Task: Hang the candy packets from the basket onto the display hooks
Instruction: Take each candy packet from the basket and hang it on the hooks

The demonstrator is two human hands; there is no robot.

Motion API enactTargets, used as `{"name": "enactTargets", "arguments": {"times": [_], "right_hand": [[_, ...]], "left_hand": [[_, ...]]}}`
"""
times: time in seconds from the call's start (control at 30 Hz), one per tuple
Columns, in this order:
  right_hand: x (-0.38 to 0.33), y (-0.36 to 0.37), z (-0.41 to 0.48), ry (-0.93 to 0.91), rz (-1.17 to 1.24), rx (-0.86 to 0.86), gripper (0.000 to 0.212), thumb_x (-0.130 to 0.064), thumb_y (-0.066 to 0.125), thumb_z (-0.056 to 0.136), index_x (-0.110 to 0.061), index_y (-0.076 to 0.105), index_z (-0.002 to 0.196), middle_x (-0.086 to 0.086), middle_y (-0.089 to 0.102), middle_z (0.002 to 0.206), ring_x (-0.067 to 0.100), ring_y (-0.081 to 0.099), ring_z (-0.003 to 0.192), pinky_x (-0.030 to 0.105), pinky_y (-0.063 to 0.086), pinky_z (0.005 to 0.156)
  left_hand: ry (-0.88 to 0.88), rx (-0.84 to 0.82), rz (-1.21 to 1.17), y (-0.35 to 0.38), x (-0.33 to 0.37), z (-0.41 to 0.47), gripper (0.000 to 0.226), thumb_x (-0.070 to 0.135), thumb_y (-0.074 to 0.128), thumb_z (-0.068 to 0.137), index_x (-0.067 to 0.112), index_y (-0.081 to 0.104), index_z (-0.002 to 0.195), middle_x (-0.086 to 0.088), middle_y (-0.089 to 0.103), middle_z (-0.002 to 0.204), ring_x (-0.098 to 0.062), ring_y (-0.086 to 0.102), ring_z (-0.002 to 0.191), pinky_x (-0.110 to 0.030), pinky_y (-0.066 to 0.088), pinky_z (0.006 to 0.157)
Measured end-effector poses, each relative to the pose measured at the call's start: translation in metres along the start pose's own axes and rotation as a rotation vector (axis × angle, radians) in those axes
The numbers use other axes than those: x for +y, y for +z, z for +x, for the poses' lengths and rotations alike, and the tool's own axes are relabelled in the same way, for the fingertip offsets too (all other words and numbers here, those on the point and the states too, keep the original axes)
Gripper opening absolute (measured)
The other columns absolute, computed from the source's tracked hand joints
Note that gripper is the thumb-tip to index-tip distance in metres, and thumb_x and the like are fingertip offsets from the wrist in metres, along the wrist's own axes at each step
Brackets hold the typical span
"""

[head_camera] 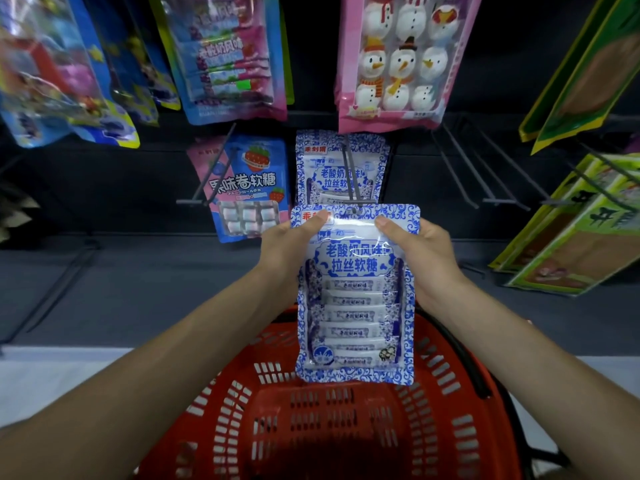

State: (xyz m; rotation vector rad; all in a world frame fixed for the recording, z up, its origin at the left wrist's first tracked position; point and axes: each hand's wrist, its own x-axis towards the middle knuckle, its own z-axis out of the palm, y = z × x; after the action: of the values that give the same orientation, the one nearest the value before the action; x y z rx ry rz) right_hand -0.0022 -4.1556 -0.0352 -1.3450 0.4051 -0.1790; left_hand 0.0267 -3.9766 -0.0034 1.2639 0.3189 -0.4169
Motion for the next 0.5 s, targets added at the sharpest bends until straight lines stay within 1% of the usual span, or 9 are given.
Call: {"name": "enactTargets", "arguments": {"times": [0.07,0.17,0.2,0.23,0.27,0.3,0.4,0.43,0.5], "right_hand": [[-0.001,-0.001,0.001,0.012,-0.005,0.001,0.015,-0.018,0.079,0.092,-0.008,0.077,0.103,0.013,0.08,0.102,0.035,0.077,0.099,0.055,0.061,0.093],[-0.004,-0.004,-0.001,0.074,0.001,-0.022,0.026,-0.024,0.082,0.09,-0.007,0.077,0.109,0.01,0.081,0.1,0.027,0.079,0.093,0.04,0.066,0.078],[-0.005,-0.006,-0.002,0.105,0.002,-0.032,0.027,-0.026,0.083,0.089,-0.01,0.077,0.11,0.008,0.081,0.1,0.024,0.08,0.091,0.035,0.064,0.073],[-0.002,-0.01,-0.003,0.133,-0.019,-0.043,0.027,-0.028,0.083,0.088,-0.012,0.078,0.11,0.007,0.081,0.1,0.022,0.08,0.089,0.033,0.063,0.072],[0.0,-0.012,-0.005,0.163,-0.048,-0.051,0.029,-0.031,0.084,0.087,-0.014,0.078,0.11,0.005,0.082,0.1,0.022,0.08,0.088,0.033,0.061,0.075],[0.005,-0.015,-0.008,0.181,-0.094,-0.059,0.033,-0.036,0.085,0.085,-0.016,0.078,0.111,0.003,0.082,0.1,0.021,0.08,0.089,0.034,0.061,0.078],[0.017,-0.019,-0.021,0.216,-0.268,-0.09,0.046,-0.056,0.087,0.075,-0.025,0.079,0.108,-0.012,0.08,0.101,0.014,0.077,0.095,0.039,0.055,0.098],[0.02,-0.021,-0.025,0.208,-0.299,-0.096,0.04,-0.056,0.085,0.077,-0.028,0.077,0.105,-0.018,0.078,0.099,0.009,0.074,0.095,0.035,0.053,0.096],[0.026,-0.024,-0.034,0.172,-0.32,-0.083,0.025,-0.047,0.081,0.086,-0.03,0.072,0.102,-0.024,0.072,0.096,0.0,0.067,0.093,0.023,0.048,0.079]], "left_hand": [[0.008,0.026,-0.033,0.003,0.0,0.0,0.074,0.045,0.085,0.084,0.011,0.05,0.139,-0.011,0.059,0.142,-0.037,0.056,0.132,-0.061,0.042,0.113],[0.019,0.06,-0.009,0.005,-0.002,0.007,0.097,0.045,0.084,0.085,0.013,0.03,0.159,-0.011,0.05,0.152,-0.038,0.055,0.134,-0.062,0.044,0.111],[-0.002,0.08,-0.002,0.004,-0.003,0.012,0.087,0.041,0.081,0.089,0.012,0.034,0.156,-0.012,0.054,0.147,-0.032,0.062,0.128,-0.057,0.051,0.105],[-0.009,0.093,0.004,0.005,-0.001,0.012,0.067,0.038,0.078,0.092,0.012,0.045,0.145,-0.01,0.062,0.131,-0.021,0.071,0.109,-0.047,0.061,0.091],[-0.023,0.079,-0.002,0.007,0.0,0.011,0.048,0.035,0.076,0.095,0.013,0.05,0.13,-0.004,0.063,0.11,-0.014,0.072,0.086,-0.038,0.063,0.073],[-0.017,0.091,0.011,0.009,0.001,0.008,0.044,0.033,0.075,0.096,0.017,0.048,0.127,-0.001,0.061,0.1,-0.014,0.068,0.077,-0.035,0.06,0.067],[0.047,0.152,-0.003,0.01,-0.003,0.02,0.09,0.033,0.081,0.091,0.011,0.028,0.16,-0.01,0.054,0.143,-0.037,0.06,0.125,-0.049,0.05,0.104],[0.071,0.141,-0.049,0.01,-0.003,0.028,0.098,0.034,0.084,0.087,0.01,0.025,0.162,-0.015,0.048,0.153,-0.041,0.054,0.133,-0.055,0.046,0.11],[0.084,0.134,-0.077,0.011,-0.007,0.037,0.112,0.041,0.094,0.074,0.011,0.028,0.16,-0.019,0.048,0.154,-0.045,0.054,0.133,-0.065,0.045,0.109]]}}
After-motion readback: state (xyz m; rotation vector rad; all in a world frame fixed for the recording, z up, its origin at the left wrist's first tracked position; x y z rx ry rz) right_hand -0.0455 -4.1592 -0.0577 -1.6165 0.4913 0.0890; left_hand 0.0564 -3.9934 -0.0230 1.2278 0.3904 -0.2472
